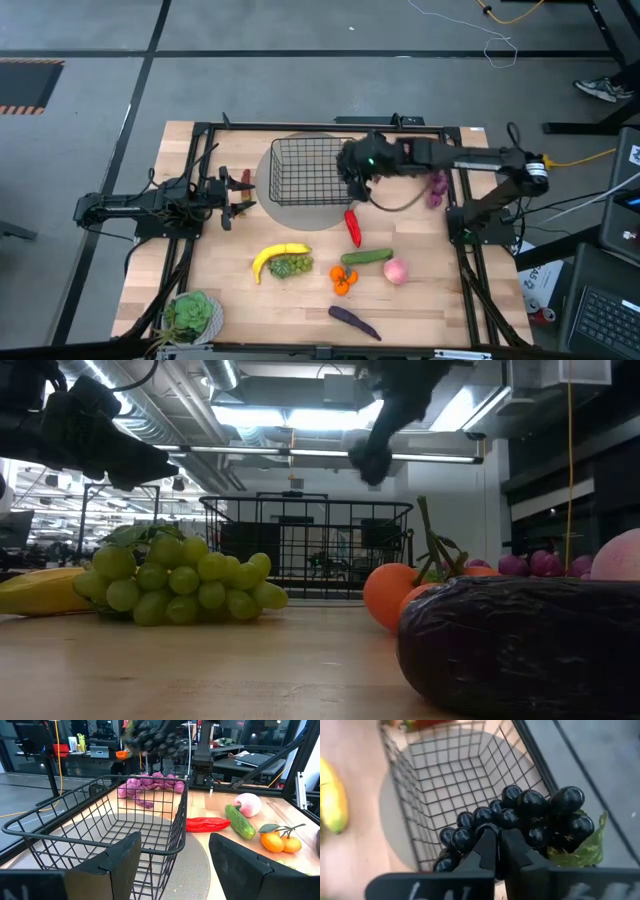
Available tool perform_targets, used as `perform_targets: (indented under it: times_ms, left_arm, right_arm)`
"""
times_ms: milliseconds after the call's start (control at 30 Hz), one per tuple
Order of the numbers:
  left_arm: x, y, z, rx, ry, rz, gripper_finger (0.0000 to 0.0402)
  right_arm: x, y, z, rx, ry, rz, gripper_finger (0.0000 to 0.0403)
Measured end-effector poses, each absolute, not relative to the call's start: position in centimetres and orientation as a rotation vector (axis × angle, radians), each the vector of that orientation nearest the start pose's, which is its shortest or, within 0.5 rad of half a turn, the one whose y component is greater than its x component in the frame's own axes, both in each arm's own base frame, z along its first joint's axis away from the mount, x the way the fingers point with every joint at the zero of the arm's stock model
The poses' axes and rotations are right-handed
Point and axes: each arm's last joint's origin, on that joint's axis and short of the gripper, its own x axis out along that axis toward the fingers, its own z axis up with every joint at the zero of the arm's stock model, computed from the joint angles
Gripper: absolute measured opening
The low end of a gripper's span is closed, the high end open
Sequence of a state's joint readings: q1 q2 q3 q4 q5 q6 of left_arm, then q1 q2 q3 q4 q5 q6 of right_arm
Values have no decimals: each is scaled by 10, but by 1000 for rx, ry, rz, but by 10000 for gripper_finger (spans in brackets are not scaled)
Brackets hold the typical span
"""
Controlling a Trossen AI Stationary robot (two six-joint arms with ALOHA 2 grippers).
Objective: Build produce basket
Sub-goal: Put the black grapes into the basket, then put the green cucumber into the wire basket
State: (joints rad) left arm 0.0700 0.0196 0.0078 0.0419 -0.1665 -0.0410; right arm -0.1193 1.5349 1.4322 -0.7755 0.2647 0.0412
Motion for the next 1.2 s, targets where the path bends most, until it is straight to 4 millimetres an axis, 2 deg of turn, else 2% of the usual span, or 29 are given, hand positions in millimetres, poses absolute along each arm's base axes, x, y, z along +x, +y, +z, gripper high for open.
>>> perform_targets:
  times_ms: [300, 533, 667, 933, 1200]
  left_arm:
    - [97, 12, 169, -43, -35, 236, 230]
    - [97, 12, 169, -43, -35, 236, 230]
    - [97, 12, 169, -43, -35, 235, 230]
    - [97, 12, 169, -43, -35, 236, 230]
    - [97, 12, 169, -43, -35, 236, 230]
  right_arm:
    - [352, -84, 274, 7, 998, -314, 2]
    - [364, -99, 238, 68, 1099, -287, 3]
    - [365, -102, 232, 79, 1116, -298, 22]
    - [365, -101, 235, 72, 1106, -296, 95]
    - [365, -101, 235, 72, 1108, -296, 119]
